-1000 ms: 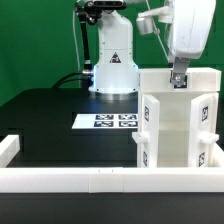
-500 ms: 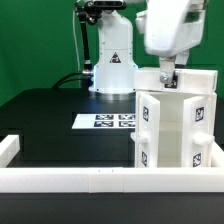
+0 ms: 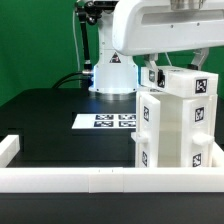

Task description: Assemble cabinet

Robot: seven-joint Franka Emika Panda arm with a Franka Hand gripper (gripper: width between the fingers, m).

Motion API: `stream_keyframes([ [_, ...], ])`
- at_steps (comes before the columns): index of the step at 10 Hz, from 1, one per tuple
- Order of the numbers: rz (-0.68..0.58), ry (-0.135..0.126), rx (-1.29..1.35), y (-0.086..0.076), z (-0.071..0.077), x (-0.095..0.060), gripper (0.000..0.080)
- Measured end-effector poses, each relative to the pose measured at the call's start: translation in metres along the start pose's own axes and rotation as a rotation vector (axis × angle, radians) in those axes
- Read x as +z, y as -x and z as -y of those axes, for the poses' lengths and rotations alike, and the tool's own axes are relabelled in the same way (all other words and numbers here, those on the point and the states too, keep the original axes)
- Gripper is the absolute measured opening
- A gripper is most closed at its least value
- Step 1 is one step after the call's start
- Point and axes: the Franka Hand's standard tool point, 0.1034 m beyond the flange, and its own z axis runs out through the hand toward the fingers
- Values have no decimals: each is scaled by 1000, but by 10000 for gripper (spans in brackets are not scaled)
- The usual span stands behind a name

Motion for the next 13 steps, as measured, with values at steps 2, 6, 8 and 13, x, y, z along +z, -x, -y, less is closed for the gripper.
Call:
stream_keyframes([
  [2, -3, 0, 133, 0, 1, 0, 554],
  [6, -101, -85, 865, -1, 4, 0, 554],
  [8, -98, -90, 954, -2, 4, -1, 554],
  [13, -42, -171, 1583, -2, 6, -1, 554],
])
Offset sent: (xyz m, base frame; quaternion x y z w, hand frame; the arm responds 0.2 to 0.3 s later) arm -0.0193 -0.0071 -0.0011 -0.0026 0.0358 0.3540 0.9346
